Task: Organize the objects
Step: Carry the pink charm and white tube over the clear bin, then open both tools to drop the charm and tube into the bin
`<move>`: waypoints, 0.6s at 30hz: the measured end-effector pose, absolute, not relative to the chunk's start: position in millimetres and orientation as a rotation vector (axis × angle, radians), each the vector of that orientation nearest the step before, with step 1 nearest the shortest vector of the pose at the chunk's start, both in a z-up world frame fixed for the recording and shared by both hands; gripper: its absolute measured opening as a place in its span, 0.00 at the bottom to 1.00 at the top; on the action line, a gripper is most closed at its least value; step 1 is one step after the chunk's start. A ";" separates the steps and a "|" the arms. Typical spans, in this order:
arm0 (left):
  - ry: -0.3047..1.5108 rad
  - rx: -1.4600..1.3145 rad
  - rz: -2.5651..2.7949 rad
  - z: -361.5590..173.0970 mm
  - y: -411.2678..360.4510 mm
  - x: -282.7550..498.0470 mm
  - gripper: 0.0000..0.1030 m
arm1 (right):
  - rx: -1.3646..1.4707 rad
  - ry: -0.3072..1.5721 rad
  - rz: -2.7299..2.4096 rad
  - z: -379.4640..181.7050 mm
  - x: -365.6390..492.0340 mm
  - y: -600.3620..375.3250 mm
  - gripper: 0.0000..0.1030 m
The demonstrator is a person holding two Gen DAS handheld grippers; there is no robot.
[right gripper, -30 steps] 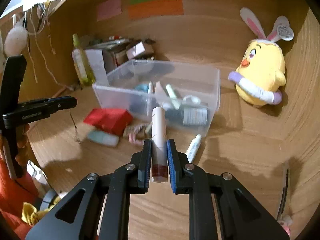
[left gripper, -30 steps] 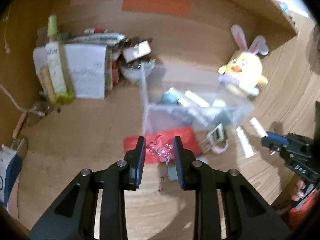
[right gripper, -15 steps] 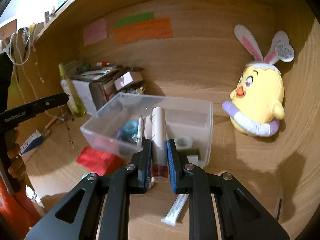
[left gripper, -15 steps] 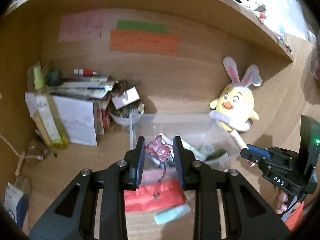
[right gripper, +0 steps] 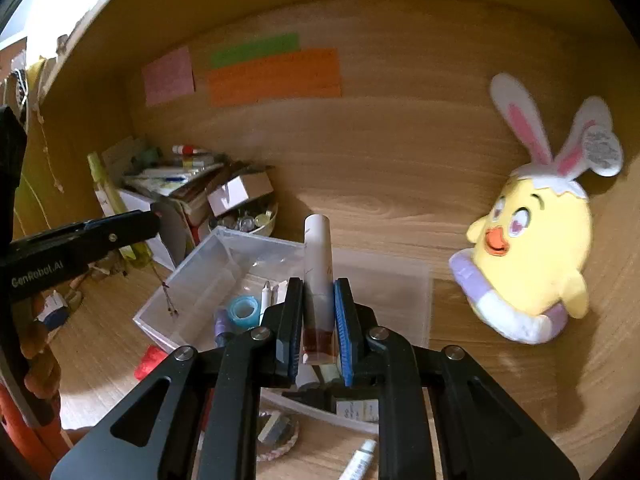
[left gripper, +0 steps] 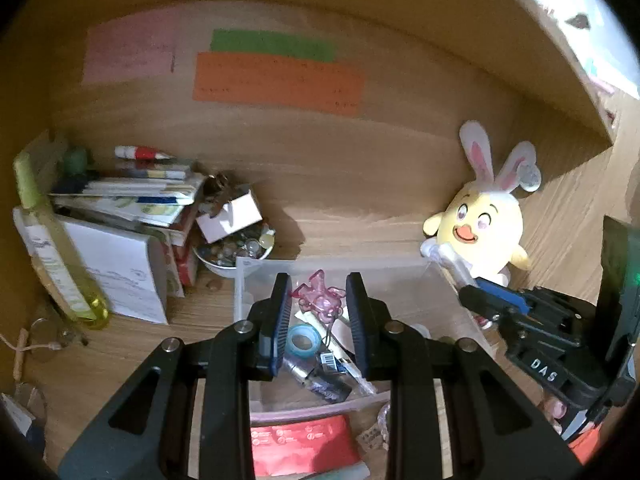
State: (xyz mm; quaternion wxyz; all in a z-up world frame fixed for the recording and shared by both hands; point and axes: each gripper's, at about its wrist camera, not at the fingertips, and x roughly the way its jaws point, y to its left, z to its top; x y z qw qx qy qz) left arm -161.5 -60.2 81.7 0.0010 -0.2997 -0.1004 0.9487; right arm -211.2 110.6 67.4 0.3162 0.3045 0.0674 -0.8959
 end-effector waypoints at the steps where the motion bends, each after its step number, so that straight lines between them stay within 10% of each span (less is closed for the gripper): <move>1: -0.312 -0.952 2.973 78.7 -58.6 -165.2 0.27 | 0.816 0.184 -2.351 64.0 -214.5 106.6 0.14; 18: -0.340 -1.198 2.836 9.5 -55.5 -213.8 0.27 | 1.058 0.330 -2.239 -6.2 -251.0 67.3 0.14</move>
